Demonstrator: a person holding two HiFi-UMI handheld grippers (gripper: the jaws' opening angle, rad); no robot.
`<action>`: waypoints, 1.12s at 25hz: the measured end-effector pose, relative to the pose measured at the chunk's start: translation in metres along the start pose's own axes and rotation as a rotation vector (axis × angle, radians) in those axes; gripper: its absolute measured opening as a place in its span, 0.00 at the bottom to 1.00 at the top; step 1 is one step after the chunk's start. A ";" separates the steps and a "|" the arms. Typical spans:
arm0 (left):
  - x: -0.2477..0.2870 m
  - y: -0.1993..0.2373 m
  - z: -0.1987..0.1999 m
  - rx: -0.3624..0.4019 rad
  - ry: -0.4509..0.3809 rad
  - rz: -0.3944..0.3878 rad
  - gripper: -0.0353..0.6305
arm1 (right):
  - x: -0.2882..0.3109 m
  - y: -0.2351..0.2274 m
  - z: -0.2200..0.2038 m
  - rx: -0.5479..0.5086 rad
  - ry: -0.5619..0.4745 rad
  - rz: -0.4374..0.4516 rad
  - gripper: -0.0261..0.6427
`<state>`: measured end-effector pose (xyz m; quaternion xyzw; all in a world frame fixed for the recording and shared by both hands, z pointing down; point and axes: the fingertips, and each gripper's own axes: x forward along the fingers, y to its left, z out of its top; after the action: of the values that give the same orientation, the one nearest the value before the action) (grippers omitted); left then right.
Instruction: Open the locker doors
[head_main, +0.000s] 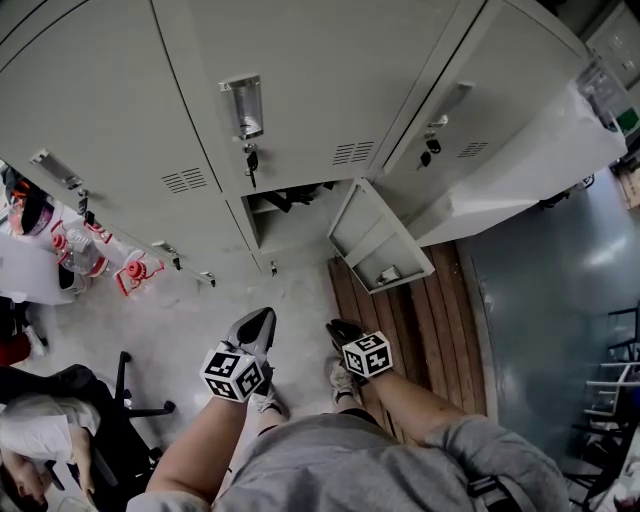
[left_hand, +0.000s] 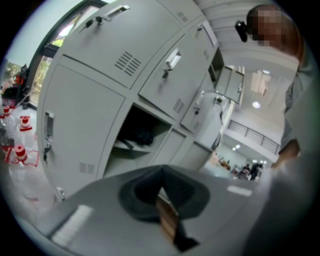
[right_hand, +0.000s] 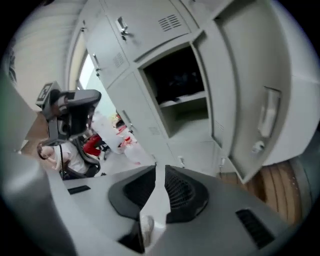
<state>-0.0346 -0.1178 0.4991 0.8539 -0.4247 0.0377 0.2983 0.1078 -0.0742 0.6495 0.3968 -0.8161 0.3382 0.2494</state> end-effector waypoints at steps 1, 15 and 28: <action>0.000 0.002 -0.003 -0.015 0.009 -0.006 0.06 | 0.007 0.014 0.015 -0.014 -0.027 0.032 0.12; -0.002 0.091 -0.070 -0.075 0.041 0.153 0.06 | 0.093 0.005 0.042 -0.090 -0.017 0.069 0.16; 0.084 0.268 -0.292 -0.153 0.158 0.236 0.06 | 0.370 -0.098 -0.085 -0.261 0.171 -0.038 0.23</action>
<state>-0.1260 -0.1426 0.8928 0.7671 -0.4990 0.1071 0.3887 -0.0075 -0.2321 0.9891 0.3461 -0.8212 0.2573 0.3737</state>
